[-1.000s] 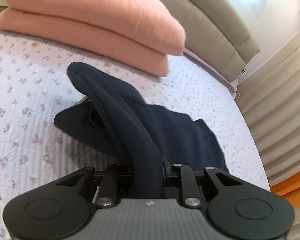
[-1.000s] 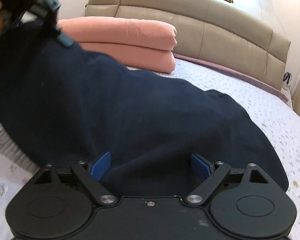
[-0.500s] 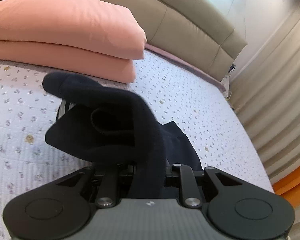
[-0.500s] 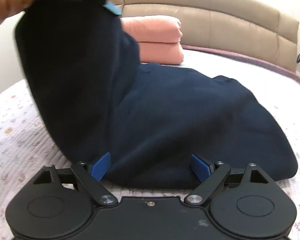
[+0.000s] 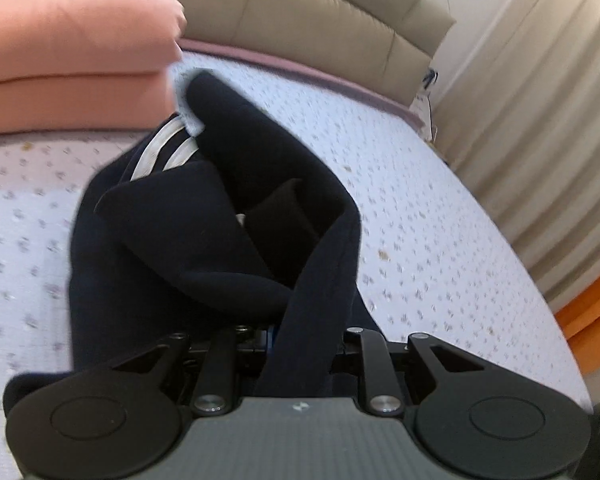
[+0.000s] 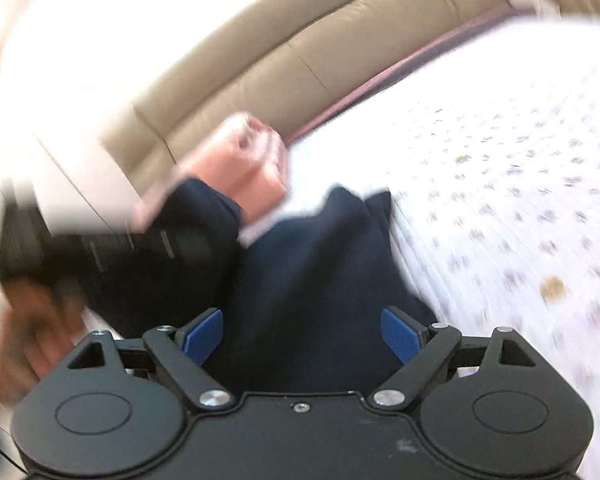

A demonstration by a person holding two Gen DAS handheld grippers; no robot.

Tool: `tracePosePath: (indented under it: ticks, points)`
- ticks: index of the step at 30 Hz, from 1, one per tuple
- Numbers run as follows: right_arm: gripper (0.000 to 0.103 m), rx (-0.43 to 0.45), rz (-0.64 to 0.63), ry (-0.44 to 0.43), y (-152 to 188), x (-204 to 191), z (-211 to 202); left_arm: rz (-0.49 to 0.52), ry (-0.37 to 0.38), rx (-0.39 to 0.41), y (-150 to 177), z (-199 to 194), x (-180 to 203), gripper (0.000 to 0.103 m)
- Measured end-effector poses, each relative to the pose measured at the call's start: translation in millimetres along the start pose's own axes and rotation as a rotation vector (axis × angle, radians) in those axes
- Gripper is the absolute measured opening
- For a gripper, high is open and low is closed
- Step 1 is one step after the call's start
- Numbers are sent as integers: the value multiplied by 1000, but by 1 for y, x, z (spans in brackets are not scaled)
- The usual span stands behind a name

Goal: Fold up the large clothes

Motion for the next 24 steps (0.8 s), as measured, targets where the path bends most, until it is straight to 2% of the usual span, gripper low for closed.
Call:
tracePosePath:
  ticks: [2,4,6,8,11,14,16,19,22,24]
  points:
    - [103,-36,102,-120,-28,7,16,23,-5,-3,4,12,5,25]
    - [103,-116,140,-196,-52,6,45,75,-10,2,9,20,16,28]
    - [103,-221,113,-239,-63,-3,78,154,-32,0,14,24,31,37]
    - [102,-355,62,-276,-57,-17,110,224,-48,-8,19,26,42,49]
    - [102,-479,39,-285,-46,-29,143,236,-35,-16,24,27,49,54]
    - [102,-539,6,-314,-44,-44,158,250,-22,-23,24,26,56,57]
    - [103,-558,-39,-332,-43,-59,162,265,-25,-22,24,25,64,61]
    - [103,-583,-110,-303,-42,-70,167,306,-43,-16,27,21,73,66]
    - [103,-604,-159,-267,-43,-65,171,344,-40,-25,29,24,83,67]
    - [102,-602,-148,-211,-44,-53,174,386,-50,-50,32,28,88,67]
Point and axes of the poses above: each gripper's, at about its wrist camera, not at the fingertips, and z roughly the way its jaws point, x to its right, y to its underside, the point moved 10 cm from there along z, roughly the way its jaws point, and after that the axes turned 5 degrees about z, right-handed, at the moved point
